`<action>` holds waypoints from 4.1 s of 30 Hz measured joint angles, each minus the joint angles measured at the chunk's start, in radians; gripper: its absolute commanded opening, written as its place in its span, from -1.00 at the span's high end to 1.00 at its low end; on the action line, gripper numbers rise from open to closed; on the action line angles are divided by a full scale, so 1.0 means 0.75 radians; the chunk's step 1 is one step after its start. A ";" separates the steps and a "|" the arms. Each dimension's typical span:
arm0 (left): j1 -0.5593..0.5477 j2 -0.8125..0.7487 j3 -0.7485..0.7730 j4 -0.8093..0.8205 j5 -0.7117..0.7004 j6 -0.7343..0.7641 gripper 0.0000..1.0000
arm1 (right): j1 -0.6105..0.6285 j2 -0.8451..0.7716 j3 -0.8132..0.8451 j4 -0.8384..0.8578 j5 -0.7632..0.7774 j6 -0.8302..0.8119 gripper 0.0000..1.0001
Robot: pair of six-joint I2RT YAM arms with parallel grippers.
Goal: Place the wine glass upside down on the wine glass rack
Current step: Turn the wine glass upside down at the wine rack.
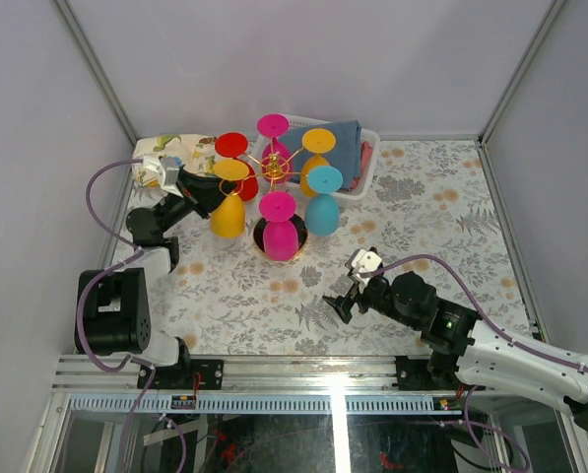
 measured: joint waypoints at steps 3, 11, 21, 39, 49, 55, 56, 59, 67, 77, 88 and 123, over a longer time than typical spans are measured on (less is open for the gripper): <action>-0.027 0.034 0.021 0.012 0.020 -0.012 1.00 | 0.000 -0.001 0.000 0.000 0.000 0.005 -0.98; -0.068 0.065 0.044 0.030 0.042 -0.025 0.99 | 0.000 0.003 0.000 0.000 0.001 0.008 -0.99; -0.117 0.085 0.063 0.041 0.089 -0.032 1.00 | 0.000 0.014 0.000 0.000 0.001 0.008 -1.00; -0.166 0.073 0.041 0.055 0.136 -0.035 1.00 | 0.000 0.009 -0.002 -0.001 0.007 0.013 -0.99; -0.166 -0.027 -0.071 0.071 0.053 -0.009 1.00 | 0.000 0.015 -0.003 -0.001 0.007 0.013 -0.99; -0.166 -0.091 -0.132 0.075 0.017 0.015 1.00 | 0.000 0.024 -0.003 -0.001 0.006 0.013 -0.99; -0.166 -0.095 -0.134 0.076 0.017 0.017 1.00 | 0.000 0.028 -0.003 -0.002 0.006 0.013 -0.99; -0.166 -0.097 -0.135 0.076 0.019 0.020 1.00 | 0.000 0.045 -0.003 -0.001 0.005 0.013 -0.99; -0.166 -0.149 -0.183 0.079 0.024 0.026 1.00 | 0.000 0.064 -0.003 -0.001 -0.004 0.018 -0.99; -0.205 -0.179 -0.205 0.081 0.033 0.031 1.00 | 0.000 0.064 -0.003 -0.002 -0.005 0.029 -0.99; -0.243 -0.220 -0.240 0.087 0.055 0.037 1.00 | 0.000 0.070 -0.003 -0.002 -0.006 0.042 -0.99; -0.249 -0.681 -0.492 -0.273 -0.258 0.174 -0.49 | 0.000 0.069 -0.025 -0.038 0.062 0.068 -0.99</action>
